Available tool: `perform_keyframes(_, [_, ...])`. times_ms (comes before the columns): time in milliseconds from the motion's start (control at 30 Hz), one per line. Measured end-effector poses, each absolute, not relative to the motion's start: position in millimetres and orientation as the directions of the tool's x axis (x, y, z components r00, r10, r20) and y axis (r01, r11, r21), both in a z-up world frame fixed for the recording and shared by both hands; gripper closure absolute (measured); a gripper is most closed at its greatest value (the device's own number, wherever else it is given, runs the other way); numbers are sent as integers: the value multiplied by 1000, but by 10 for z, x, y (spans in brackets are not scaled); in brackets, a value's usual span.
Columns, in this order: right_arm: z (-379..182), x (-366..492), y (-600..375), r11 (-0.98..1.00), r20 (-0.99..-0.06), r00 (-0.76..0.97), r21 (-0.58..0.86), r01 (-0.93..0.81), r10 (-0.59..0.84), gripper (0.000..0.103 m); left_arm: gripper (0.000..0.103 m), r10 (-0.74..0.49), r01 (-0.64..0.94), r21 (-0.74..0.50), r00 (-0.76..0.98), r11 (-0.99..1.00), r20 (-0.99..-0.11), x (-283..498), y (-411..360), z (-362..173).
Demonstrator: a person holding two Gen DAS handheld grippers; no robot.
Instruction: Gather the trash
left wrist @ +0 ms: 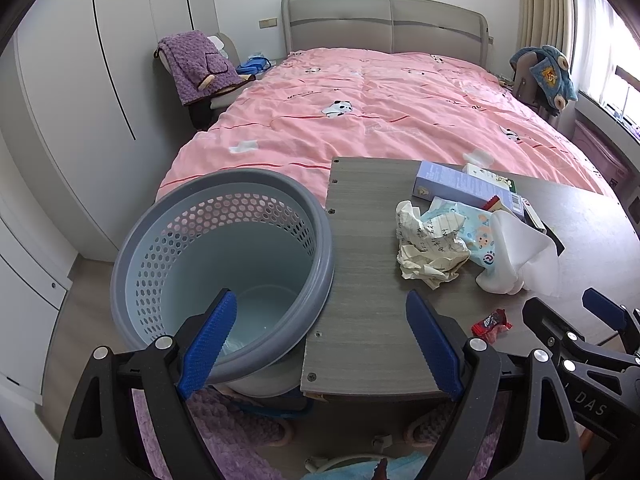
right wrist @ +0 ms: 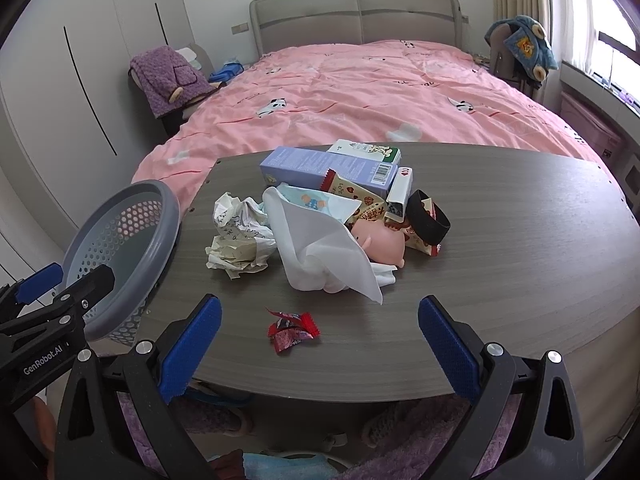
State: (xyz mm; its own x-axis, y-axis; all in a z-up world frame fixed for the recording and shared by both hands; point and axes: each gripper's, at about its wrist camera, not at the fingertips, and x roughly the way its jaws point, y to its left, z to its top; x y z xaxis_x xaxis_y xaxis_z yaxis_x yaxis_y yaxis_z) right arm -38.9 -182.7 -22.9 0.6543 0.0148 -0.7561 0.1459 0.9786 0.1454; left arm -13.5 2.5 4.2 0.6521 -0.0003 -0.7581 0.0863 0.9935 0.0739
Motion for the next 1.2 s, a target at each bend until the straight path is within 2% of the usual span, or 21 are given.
perform_keyframes(1200, [-207,-403,-1790,980,-753,658,140,140,13,6,20,2,89,80,656,993,-754,-166,-18,37])
